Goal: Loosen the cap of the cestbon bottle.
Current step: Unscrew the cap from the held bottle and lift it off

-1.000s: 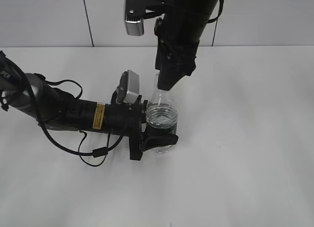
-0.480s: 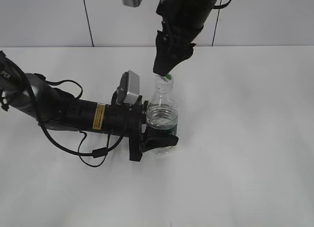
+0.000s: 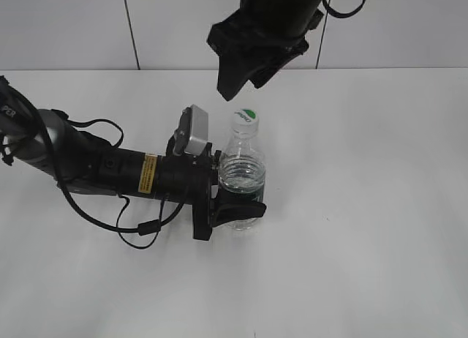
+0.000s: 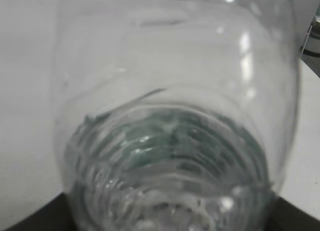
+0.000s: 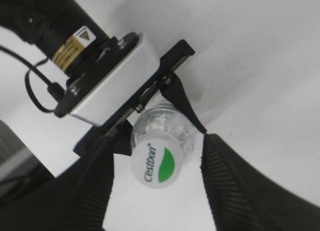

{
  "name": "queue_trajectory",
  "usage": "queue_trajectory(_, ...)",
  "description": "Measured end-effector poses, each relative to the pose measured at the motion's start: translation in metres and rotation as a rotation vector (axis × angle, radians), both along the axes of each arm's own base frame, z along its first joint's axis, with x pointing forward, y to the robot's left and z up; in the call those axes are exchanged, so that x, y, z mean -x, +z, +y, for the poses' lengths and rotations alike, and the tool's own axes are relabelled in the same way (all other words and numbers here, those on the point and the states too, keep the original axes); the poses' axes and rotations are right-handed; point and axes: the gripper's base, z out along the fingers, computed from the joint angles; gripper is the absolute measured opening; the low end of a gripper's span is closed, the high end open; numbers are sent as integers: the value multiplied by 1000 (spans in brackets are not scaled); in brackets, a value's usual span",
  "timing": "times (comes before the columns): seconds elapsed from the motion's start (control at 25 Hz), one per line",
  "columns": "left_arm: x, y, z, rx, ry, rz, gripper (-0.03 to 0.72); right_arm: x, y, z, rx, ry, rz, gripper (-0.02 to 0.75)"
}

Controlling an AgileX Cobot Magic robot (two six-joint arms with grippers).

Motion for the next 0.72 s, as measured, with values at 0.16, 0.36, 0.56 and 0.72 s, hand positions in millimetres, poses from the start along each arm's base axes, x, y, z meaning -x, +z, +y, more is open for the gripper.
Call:
queue_trajectory(0.16,0,0,0,0,1,2,401,-1,0,-1,-19,-264,101,430)
queue_trajectory(0.36,0,0,0,-1,-1,3,401,-3,-2,-6,2,-440,134,430)
queue_trajectory(0.56,0,0,0,-1,-1,3,401,2,-13,-9,21,-526,198,430)
queue_trajectory(0.72,0,0,0,-1,-1,3,401,4,-14,-7,1,-555,236,430)
